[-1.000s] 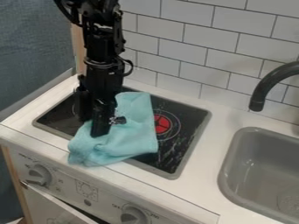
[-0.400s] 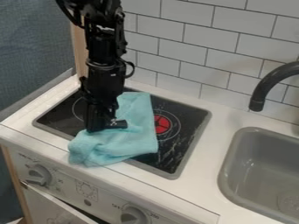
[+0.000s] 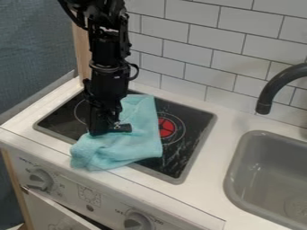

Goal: Unfold cloth to the bottom left

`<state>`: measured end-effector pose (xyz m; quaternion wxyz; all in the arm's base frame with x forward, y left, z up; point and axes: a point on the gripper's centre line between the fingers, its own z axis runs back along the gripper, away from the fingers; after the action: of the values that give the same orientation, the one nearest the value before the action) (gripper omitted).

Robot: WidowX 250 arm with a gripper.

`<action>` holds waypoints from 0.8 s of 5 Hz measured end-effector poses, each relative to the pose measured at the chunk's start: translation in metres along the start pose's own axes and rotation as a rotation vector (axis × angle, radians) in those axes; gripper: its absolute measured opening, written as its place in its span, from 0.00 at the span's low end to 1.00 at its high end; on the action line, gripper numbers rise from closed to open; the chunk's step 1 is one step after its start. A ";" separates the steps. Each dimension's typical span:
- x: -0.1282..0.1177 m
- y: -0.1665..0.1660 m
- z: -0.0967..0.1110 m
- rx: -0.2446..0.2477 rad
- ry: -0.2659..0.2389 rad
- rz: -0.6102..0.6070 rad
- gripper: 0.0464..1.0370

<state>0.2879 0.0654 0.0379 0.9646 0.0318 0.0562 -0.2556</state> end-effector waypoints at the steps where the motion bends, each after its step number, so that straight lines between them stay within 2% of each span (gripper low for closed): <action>1: 0.004 -0.017 0.011 -0.017 -0.039 -0.047 0.00; 2: 0.006 -0.035 0.028 -0.022 -0.078 -0.120 0.00; 3: 0.005 -0.055 0.036 -0.053 -0.098 -0.186 0.00; 4: 0.004 -0.078 0.032 -0.075 -0.081 -0.256 0.00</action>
<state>0.2554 -0.0065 0.0664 0.9262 -0.0219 0.0301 -0.3752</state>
